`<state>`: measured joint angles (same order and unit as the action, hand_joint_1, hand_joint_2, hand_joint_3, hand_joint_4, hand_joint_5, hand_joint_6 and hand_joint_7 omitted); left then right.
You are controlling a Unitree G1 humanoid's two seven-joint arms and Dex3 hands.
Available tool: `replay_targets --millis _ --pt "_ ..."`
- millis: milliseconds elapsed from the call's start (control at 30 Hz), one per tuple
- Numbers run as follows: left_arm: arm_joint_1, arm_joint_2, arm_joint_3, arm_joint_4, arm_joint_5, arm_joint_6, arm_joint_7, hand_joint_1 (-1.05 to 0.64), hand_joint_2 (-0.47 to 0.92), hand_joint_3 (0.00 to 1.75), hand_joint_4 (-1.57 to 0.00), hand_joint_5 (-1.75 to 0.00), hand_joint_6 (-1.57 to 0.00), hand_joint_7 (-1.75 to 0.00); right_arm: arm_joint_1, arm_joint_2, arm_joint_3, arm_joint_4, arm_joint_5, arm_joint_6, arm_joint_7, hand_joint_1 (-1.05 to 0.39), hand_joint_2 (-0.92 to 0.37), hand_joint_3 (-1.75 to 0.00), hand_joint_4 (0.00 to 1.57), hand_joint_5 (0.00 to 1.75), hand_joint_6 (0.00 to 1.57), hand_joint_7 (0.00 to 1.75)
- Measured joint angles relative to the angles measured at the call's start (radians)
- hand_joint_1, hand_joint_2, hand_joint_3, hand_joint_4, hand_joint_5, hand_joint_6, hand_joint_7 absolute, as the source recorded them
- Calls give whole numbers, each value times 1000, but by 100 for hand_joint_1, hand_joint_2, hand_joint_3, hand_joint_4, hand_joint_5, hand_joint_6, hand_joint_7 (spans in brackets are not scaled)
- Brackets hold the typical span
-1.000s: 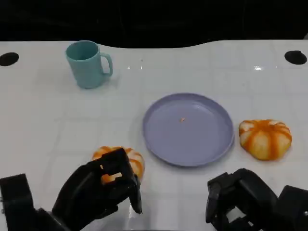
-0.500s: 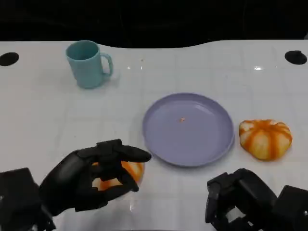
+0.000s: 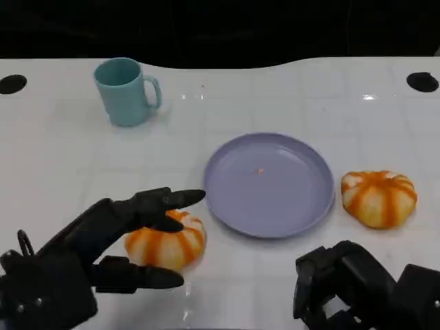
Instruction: Grasp the bread from the table and place it into the plate.
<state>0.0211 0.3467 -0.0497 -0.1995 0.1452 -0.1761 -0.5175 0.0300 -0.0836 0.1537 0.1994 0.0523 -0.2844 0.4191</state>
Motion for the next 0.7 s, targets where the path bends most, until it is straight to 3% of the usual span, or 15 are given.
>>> replay_targets --millis 233,367,700 --pt "-1 65 -36 -98 267 23 70 -46 76 0 -33 -18 -25 0 -1 0 0 1 -1 0 1 -105 -10 -137 155 131 157 107" --pt "-11 92 -68 -147 440 62 86 -45 74 0 -34 -15 -22 0 -5 0 0 1 -1 -1 1 -105 -9 -138 155 131 157 107" --pt "-40 86 -174 -178 746 169 99 -39 73 1 -34 -11 -16 0 -6 0 -1 12 -1 -7 2 -105 -10 -138 154 131 157 107"
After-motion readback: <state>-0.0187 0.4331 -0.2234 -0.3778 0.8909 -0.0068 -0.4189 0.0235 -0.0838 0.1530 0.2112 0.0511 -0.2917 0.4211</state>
